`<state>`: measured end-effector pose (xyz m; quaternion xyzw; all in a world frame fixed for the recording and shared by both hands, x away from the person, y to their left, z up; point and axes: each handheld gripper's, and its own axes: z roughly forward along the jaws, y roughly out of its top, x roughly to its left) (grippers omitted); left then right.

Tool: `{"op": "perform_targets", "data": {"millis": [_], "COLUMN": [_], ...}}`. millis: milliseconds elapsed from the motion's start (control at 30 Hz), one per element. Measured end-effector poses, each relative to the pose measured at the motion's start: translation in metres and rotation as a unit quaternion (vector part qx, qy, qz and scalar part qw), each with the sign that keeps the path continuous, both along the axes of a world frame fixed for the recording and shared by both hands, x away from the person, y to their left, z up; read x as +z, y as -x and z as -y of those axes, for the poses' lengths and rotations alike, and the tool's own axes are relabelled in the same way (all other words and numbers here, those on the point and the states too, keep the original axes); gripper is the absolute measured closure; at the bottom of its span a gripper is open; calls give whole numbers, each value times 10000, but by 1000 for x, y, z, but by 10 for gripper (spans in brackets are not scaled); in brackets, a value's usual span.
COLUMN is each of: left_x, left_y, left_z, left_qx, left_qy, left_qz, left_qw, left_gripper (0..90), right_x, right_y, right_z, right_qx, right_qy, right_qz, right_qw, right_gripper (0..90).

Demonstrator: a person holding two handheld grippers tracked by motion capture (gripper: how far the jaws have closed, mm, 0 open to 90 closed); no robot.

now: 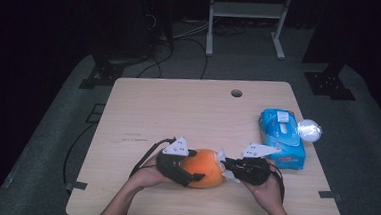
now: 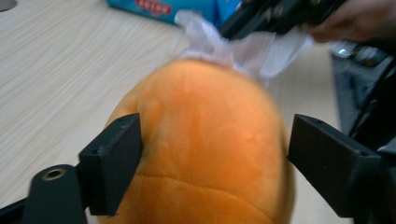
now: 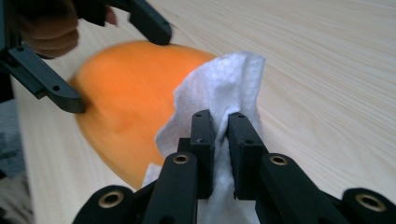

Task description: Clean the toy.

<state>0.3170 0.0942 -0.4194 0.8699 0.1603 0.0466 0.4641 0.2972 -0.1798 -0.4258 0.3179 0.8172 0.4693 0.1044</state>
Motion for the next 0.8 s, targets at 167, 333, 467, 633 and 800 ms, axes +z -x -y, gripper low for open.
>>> {"op": "perform_targets", "data": {"millis": [167, 333, 467, 633, 800], "left_x": [-4, -1, 8, -2, -2], "left_y": [1, 2, -2, -8, -3], "left_z": [8, 9, -1, -7, 1], "left_qx": [-86, -141, 46, 33, -105], "left_qy": [65, 54, 142, 76, 297], "left_qz": [136, 193, 81, -357, -90], "left_qw": [9998, 9997, 9999, 9993, 9995], "left_gripper": [211, 195, 130, 168, 210], "right_x": [21, 14, 10, 8, 28], "right_y": [8, 6, 5, 4, 18], "right_z": [-12, -24, -16, -4, -17], "right_qx": [240, 404, 342, 141, 409], "right_qy": [-249, -105, -30, 47, -161], "right_qz": [340, 313, 208, 118, 542], "right_qw": [9988, 9986, 9992, 9998, 9976], "right_gripper": [807, 808, 809, 809, 809]}}
